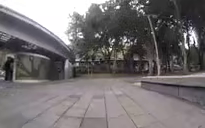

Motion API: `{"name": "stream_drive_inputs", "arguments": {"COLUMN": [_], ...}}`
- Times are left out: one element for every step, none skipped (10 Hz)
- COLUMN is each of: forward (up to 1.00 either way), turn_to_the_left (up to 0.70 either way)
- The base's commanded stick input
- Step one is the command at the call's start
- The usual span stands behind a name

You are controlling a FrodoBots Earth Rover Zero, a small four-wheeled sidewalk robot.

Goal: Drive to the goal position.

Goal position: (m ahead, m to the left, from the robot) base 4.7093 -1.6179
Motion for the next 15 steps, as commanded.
{"name": "stream_drive_inputs", "arguments": {"forward": [0.7,0.7,0.7,0.7,0.7,0.7,0.7,0.7,0.7,0.7,0.7,0.7,0.7,0.7,0.7], "turn_to_the_left": [0.0,0.0,0.0,0.0,0.0,0.0,0.0,0.0,0.0,0.0,0.0,0.0,0.0,0.0,0.0]}}
